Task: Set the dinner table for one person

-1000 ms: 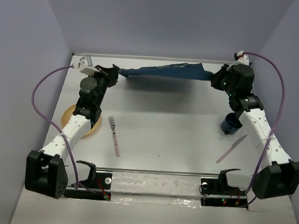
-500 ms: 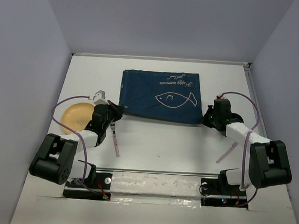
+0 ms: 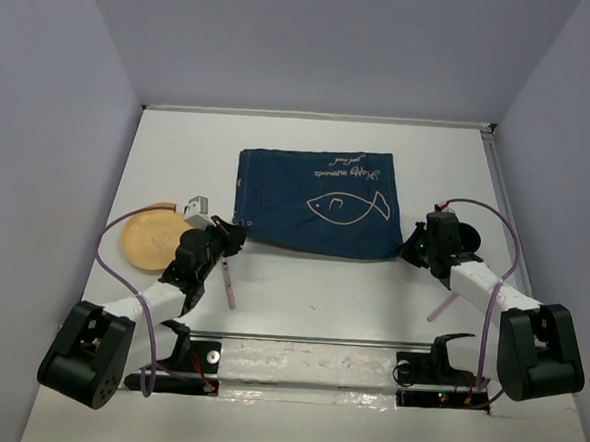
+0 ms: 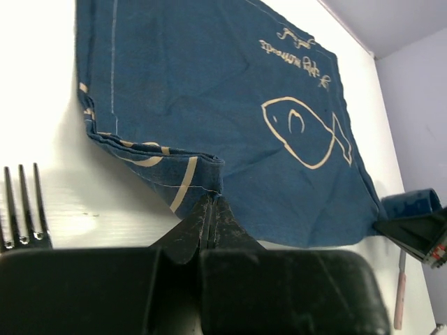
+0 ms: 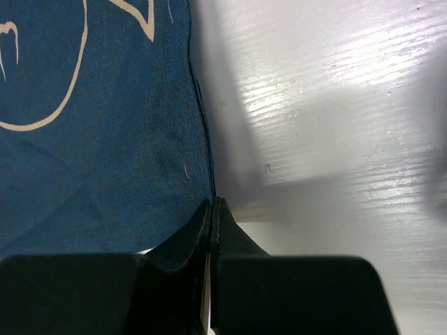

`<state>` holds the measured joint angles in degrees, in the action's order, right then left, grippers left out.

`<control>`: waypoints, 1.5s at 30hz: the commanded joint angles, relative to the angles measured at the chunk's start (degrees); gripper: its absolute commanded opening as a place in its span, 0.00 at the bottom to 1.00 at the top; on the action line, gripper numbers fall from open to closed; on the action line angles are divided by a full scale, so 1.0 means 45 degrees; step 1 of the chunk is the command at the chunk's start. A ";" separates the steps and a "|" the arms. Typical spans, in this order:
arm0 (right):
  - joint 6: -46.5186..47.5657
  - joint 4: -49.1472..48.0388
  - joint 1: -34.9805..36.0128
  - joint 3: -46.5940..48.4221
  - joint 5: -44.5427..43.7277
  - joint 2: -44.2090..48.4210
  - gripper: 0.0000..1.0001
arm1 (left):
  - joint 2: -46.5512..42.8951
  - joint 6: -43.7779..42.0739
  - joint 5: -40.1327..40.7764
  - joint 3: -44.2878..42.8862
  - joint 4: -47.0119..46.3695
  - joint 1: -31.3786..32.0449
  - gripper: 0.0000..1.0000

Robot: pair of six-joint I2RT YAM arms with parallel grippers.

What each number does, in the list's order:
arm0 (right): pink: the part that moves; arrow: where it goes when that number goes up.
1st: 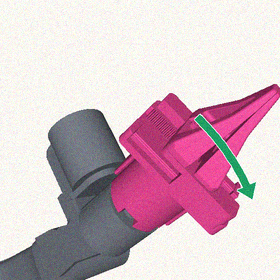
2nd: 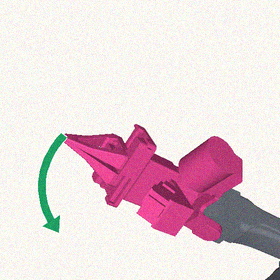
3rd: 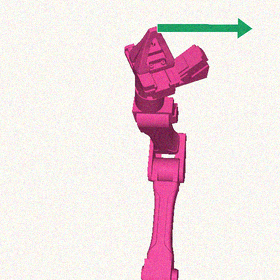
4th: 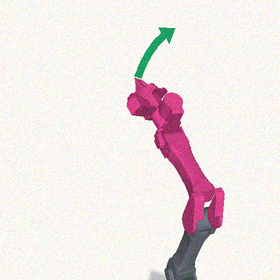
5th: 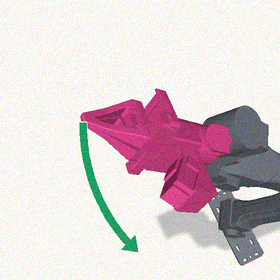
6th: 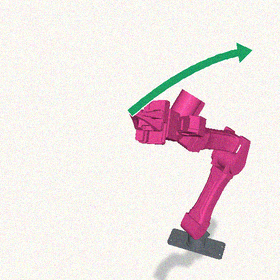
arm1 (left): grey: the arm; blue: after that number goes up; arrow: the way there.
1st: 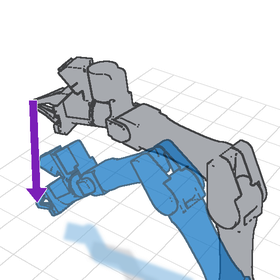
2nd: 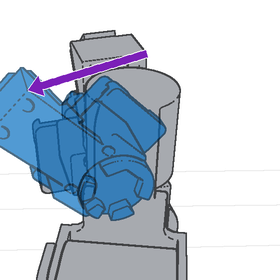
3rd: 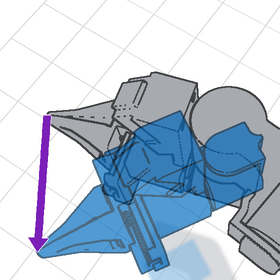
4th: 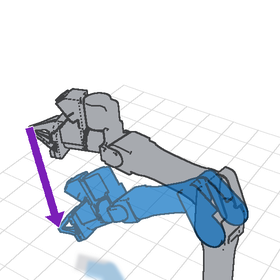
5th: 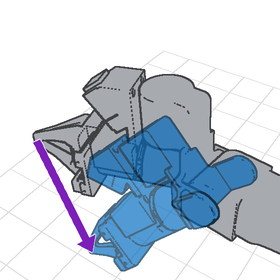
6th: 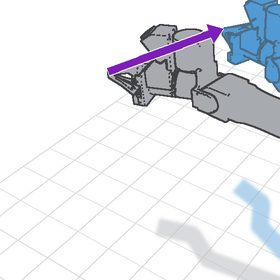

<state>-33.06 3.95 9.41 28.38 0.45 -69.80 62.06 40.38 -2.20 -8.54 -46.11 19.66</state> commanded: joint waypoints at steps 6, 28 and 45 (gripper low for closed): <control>-0.0349 0.0509 -0.0099 -0.0309 -0.0472 0.1075 0.00 | -0.0823 -0.0263 0.0796 0.0685 0.0168 0.0377 0.05; 0.0237 0.1740 -0.0099 0.0312 0.0583 0.2854 0.39 | -0.3418 -0.0321 0.0898 0.0238 0.2061 0.0669 0.49; -0.1188 -0.1440 0.7534 0.5110 -0.1192 -0.2159 0.22 | -0.7031 -0.1608 0.1034 -0.4778 0.7015 0.1119 0.57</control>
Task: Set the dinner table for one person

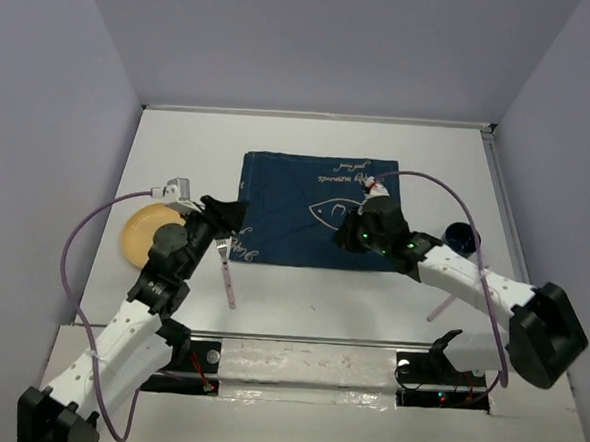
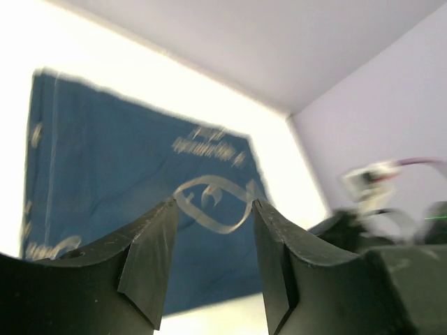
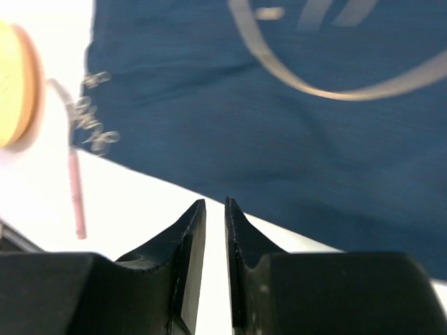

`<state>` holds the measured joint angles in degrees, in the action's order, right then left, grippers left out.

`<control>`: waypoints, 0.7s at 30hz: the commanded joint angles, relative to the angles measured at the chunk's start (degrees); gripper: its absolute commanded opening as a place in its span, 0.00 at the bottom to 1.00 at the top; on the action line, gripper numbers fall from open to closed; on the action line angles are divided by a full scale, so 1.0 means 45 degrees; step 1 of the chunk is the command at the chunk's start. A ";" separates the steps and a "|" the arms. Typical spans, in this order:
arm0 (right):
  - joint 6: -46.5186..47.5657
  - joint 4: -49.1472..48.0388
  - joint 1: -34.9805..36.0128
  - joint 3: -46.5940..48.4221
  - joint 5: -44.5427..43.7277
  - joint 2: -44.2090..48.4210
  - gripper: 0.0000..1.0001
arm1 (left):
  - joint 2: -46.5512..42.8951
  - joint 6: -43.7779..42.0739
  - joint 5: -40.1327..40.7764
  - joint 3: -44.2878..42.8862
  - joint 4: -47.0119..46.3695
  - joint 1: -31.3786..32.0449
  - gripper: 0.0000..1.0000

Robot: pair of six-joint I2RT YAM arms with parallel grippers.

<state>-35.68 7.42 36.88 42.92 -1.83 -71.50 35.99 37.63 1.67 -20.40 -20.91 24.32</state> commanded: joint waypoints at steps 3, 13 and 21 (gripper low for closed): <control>-0.0625 -0.2975 0.2836 0.3948 -0.1020 -0.4001 0.22 | -0.2310 -0.2147 0.0857 -0.4461 0.2943 0.0085 0.64; -0.0994 -0.3583 0.4655 1.0264 0.0053 -1.0083 0.35 | -0.3641 -0.5021 0.3182 -0.5839 0.4021 0.0085 0.99; -0.2050 -0.2958 0.5046 1.3098 0.0308 -1.2721 0.39 | -0.3974 -0.5217 0.3437 -0.4900 0.3533 0.0085 0.99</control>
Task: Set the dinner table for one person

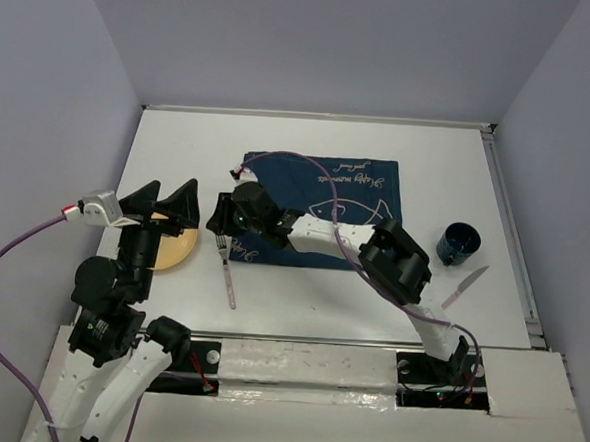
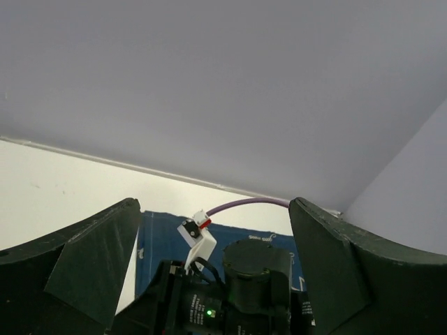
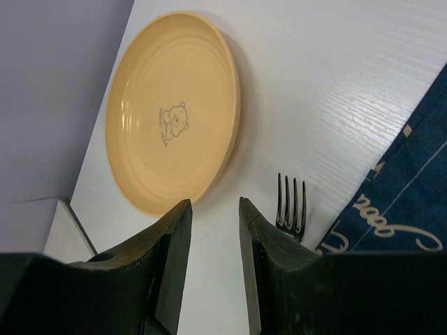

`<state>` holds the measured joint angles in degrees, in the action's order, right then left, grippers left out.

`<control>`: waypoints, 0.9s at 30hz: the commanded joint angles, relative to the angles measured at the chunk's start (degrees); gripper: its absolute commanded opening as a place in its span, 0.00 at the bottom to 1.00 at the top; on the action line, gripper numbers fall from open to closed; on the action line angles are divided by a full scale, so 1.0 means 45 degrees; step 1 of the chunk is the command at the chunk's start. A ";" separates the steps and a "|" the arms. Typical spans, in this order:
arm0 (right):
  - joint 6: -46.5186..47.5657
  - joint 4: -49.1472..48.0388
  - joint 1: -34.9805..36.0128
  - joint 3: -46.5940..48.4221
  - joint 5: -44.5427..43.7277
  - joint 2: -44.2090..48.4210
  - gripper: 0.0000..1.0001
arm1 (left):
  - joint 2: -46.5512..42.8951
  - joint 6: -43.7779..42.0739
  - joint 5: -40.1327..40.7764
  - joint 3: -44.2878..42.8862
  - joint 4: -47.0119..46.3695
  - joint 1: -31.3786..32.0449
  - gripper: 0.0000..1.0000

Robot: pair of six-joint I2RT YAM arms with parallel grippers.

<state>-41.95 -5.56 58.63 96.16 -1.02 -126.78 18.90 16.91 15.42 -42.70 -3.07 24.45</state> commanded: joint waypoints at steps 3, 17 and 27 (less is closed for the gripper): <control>-0.0969 0.0258 0.0330 0.2164 0.0109 -0.1316 0.40 | -0.0332 -0.0593 0.0168 0.0230 -0.0586 0.0036 0.99; -0.1185 0.2291 0.0837 0.4530 -0.0359 -0.3135 0.40 | -0.1054 -0.0241 -0.0771 0.0719 -0.1017 0.0114 0.99; -0.1458 0.2779 0.0838 0.5661 -0.0009 -0.4208 0.39 | -0.1269 -0.0183 -0.0848 0.0797 -0.1056 0.0231 0.99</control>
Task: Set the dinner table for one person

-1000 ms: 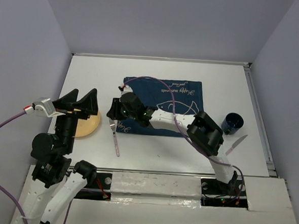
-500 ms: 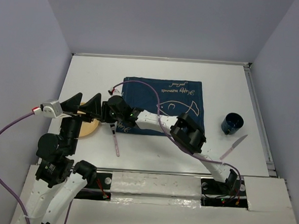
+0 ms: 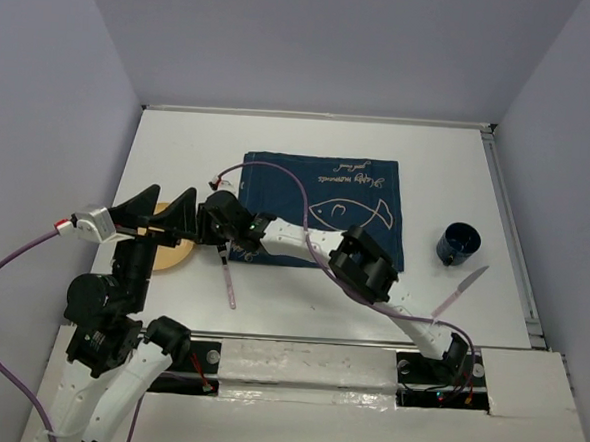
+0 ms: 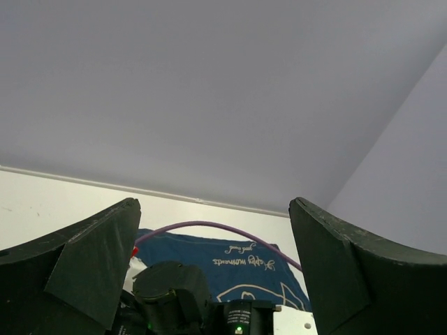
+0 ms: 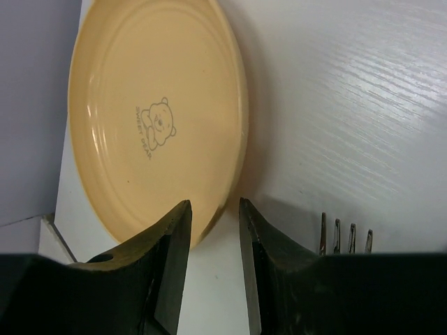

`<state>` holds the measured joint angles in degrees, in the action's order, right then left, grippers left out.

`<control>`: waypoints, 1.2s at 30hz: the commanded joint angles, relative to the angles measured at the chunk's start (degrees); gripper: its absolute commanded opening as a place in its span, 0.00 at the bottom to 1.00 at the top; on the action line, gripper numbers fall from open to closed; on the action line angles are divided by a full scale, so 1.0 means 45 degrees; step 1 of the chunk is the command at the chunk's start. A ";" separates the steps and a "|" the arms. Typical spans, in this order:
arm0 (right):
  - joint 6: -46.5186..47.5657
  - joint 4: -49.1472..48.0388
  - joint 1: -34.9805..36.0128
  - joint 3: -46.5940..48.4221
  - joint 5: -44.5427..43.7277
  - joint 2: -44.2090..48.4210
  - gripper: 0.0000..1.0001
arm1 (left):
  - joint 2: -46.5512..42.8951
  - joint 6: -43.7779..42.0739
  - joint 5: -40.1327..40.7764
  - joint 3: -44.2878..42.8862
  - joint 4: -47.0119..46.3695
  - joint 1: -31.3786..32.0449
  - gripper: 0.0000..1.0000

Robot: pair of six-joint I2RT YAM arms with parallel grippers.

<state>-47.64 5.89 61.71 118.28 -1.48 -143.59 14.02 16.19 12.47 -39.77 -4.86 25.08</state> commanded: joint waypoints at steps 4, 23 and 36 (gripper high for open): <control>-0.0312 0.0292 0.0153 0.1136 0.0230 -0.0766 0.39 | -0.0206 -0.0022 -0.0212 0.0166 -0.0658 0.0129 0.99; 0.0644 -0.1152 0.0407 0.1157 0.0991 0.0208 0.00 | -0.0323 -0.0081 -0.0232 0.0166 -0.0677 0.0188 0.98; 0.1484 -0.2558 -0.1190 -0.3866 0.0623 0.5531 0.00 | -0.0402 -0.0335 0.0180 0.0007 -0.0970 0.0208 0.99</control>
<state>-42.09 2.94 61.60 113.23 2.81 -133.38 12.82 15.90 13.23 -39.42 -5.30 25.80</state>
